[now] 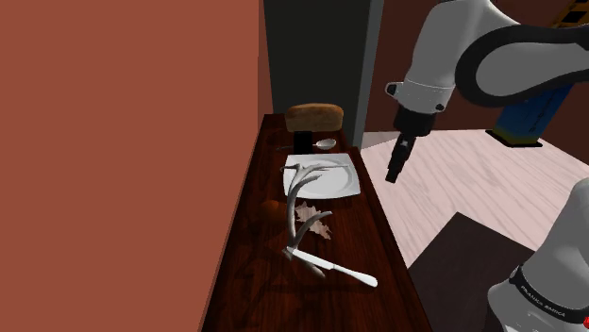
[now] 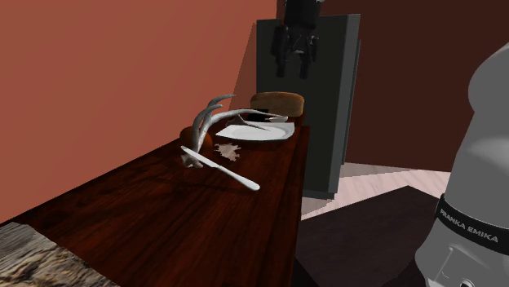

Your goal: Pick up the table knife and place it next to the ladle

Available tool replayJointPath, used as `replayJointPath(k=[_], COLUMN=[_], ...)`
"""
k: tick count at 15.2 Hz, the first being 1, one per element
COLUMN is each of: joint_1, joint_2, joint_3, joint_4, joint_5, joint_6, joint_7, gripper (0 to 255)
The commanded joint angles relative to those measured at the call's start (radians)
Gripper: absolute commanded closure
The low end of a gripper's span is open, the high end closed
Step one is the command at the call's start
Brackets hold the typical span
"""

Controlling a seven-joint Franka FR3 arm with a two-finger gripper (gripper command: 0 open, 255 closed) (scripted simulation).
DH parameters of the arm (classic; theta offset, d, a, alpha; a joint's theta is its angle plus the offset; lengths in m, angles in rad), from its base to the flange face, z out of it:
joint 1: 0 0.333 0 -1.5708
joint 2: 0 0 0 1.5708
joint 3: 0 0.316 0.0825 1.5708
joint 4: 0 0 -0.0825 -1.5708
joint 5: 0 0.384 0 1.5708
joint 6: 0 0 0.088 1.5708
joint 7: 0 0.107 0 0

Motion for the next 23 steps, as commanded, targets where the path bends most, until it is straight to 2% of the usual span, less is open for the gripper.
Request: replayJointPath(k=[1, 12, 18, 23], joint_1=[0.024, 0.143, 0.184, 0.182], joint_2=[0.036, 0.317, 0.504, 0.575], joint_3=[0.02, 0.159, 0.239, 0.25], joint_4=[-0.02, -0.04, -0.008, -0.008], joint_5=[0.011, 0.039, -0.013, -0.049], joint_6=[0.066, 0.416, 0.592, 0.663], joint_7=[-0.019, -0.077, -0.073, -0.049], gripper=[0, 0, 0, 0])
